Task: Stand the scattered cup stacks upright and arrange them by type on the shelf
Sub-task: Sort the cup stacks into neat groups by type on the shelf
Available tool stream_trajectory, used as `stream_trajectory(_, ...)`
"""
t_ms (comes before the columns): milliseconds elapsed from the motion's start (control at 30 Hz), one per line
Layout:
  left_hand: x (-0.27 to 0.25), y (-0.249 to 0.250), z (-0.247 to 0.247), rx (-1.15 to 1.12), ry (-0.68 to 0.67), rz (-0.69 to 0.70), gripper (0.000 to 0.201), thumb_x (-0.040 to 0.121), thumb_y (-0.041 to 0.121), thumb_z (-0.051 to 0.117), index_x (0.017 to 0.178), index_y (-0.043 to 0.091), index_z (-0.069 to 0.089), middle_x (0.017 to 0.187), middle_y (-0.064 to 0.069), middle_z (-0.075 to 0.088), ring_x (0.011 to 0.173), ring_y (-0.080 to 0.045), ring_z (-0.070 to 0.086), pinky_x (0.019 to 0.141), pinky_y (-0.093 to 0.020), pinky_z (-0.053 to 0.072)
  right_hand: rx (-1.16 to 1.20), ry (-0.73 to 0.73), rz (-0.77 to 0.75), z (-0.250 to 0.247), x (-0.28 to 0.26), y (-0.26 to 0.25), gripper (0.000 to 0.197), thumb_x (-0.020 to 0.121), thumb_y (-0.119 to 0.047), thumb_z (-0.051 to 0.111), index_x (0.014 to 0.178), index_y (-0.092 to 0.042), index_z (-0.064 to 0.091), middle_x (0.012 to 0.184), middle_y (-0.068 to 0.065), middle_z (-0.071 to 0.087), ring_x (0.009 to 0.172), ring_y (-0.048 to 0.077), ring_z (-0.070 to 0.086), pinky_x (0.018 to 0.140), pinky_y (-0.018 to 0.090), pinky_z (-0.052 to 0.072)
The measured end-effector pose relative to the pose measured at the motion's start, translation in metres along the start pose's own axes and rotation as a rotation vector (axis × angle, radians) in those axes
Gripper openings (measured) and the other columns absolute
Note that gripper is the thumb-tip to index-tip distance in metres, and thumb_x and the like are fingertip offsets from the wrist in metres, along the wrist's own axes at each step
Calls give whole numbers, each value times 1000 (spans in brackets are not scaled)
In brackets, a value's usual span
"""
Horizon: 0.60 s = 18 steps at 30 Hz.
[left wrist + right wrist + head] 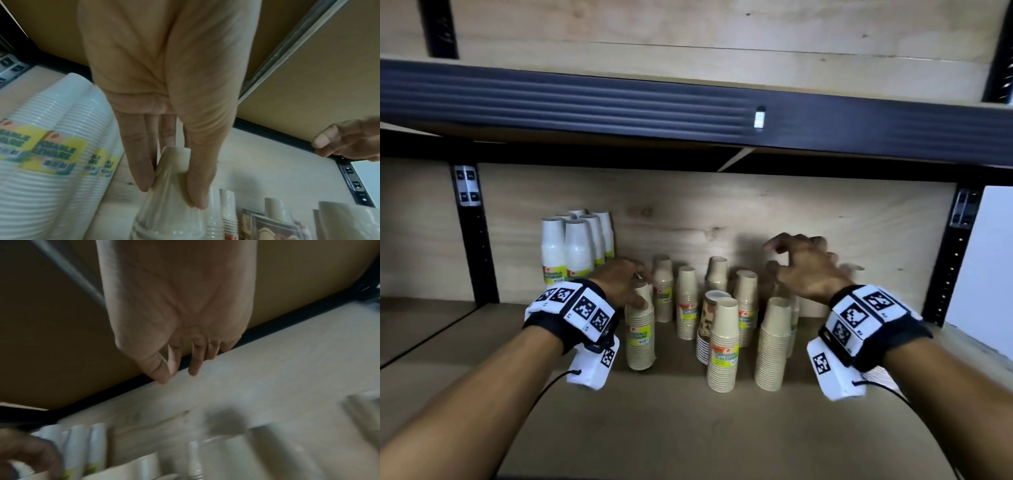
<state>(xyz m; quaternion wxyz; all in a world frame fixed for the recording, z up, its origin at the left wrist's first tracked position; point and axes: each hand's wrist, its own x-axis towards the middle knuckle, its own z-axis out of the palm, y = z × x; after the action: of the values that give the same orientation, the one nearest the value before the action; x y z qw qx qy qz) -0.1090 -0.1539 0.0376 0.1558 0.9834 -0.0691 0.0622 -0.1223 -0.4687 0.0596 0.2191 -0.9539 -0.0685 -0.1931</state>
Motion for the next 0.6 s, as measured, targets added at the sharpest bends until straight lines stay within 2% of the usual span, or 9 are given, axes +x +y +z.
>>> stream_trajectory(67,3,-7,-1,22,-24,13,51,73,25,82,119,22,61,128,0,58,117,-14,56,94,-28,49,-41,-119,-55,12,7,-20,25,88,-38,52,113,-42,51,127,-5,51,125,21,27,90,38,26)
stream_trajectory(167,8,-19,-4,24,-61,18,50,75,22,80,121,18,60,126,0,58,107,-9,54,85,-21,45,-134,-271,-81,31,24,-47,27,88,-44,50,114,-42,50,124,-6,51,118,22,32,92,40,31)
stream_trajectory(267,11,-34,-8,87,-111,-11,53,76,25,79,124,18,58,124,1,58,112,-13,55,89,-24,46,-150,-378,-18,46,44,-63,39,73,-60,56,109,-50,51,121,-3,50,116,25,40,98,40,40)
stream_trajectory(333,14,-45,-11,121,-120,-34,53,74,28,80,122,20,58,120,1,58,111,-16,55,90,-26,47,-170,-431,-41,51,57,-72,41,69,-63,58,107,-51,52,122,-4,53,116,22,47,102,39,42)
stream_trajectory(433,19,-58,-14,132,-153,-48,51,74,27,79,119,20,58,108,2,54,103,-16,55,81,-24,48,-192,-468,-124,51,74,-85,38,82,-52,61,117,-39,58,124,-9,57,115,16,52,103,35,44)
stream_trajectory(500,23,-61,-15,127,-173,-46,49,74,29,79,119,20,58,106,4,52,97,-14,54,75,-20,47,-179,-474,-146,51,86,-94,40,86,-47,63,122,-29,58,122,-7,60,111,16,56,100,35,46)
stream_trajectory(600,29,-58,-19,164,-169,-52,49,74,41,77,116,25,60,111,6,57,109,-14,55,92,-28,48,-244,-495,-172,55,102,-105,42,88,-44,64,122,-20,61,120,-2,62,109,19,59,100,38,47)
